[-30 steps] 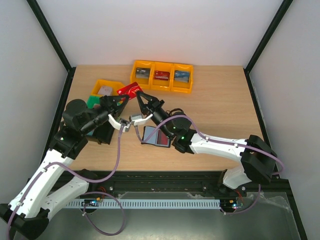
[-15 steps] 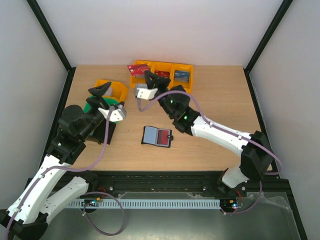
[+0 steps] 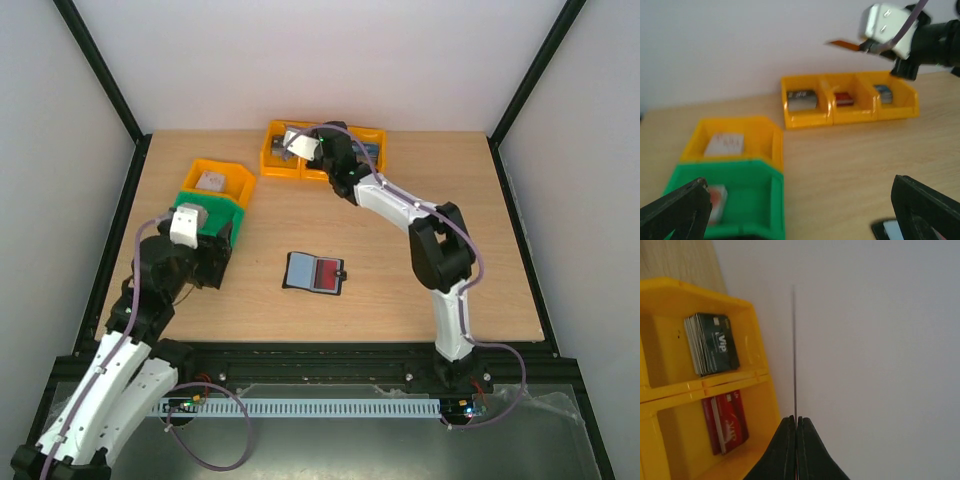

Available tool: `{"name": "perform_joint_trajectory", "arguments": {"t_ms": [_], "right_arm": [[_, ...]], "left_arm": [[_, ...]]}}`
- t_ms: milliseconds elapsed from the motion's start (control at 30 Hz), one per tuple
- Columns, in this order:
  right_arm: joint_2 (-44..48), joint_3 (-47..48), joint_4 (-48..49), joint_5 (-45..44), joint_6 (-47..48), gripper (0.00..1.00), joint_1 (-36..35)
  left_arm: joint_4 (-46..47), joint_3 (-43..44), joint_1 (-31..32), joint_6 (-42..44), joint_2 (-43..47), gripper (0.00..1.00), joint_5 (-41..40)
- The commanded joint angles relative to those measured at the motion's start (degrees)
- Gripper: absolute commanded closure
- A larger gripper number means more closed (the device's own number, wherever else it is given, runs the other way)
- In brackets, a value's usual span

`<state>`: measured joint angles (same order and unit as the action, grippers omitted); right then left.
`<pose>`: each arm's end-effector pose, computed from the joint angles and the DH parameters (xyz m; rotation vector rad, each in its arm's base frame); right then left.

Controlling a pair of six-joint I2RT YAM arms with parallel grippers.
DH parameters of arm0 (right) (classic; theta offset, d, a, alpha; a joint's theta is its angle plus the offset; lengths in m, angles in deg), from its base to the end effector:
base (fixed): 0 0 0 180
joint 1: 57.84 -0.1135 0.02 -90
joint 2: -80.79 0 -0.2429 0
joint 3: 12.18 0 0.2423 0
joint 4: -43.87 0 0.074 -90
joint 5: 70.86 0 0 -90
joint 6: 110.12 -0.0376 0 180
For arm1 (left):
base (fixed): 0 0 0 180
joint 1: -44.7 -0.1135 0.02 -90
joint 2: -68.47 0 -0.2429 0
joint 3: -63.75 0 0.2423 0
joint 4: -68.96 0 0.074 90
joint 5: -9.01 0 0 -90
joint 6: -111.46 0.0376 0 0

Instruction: Take the credit cards out of the card holder

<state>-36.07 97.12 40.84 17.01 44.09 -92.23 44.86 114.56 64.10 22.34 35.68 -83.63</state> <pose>0.3966 0.2697 0.2778 -1.3266 1.1772 -0.4107 0.1488 -0.0506 0.3082 0.2616 1.6604 -0.2049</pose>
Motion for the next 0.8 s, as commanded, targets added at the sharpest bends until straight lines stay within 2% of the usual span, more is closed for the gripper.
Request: {"name": "perform_joint_trajectory", "arguments": {"t_ms": [0,200,367,667,767], "right_arm": [[-6.53,8.71,-5.46,3.97,-5.69,0.99,2.96],[-14.98,15.44,-6.86,4.30,-6.72,0.99,5.21],[-20.14,18.44,-7.42,0.91,-5.94,0.99,7.10],[-30.86,30.08,-8.39,-9.01,-5.60,0.98,8.38],[-31.90,30.37,-8.00,-11.55,-5.58,0.99,8.44]], "left_arm": [[2.98,-7.58,-4.04,-18.93,3.15,0.01,-0.34],[7.01,-15.00,-10.85,-26.80,6.53,0.01,2.63],[8.09,-18.76,-15.39,-28.74,8.37,0.01,2.37],[9.76,-20.36,-17.11,-29.27,8.56,0.01,3.16],[10.01,-20.54,-17.19,-29.27,8.45,0.01,3.07]]}}
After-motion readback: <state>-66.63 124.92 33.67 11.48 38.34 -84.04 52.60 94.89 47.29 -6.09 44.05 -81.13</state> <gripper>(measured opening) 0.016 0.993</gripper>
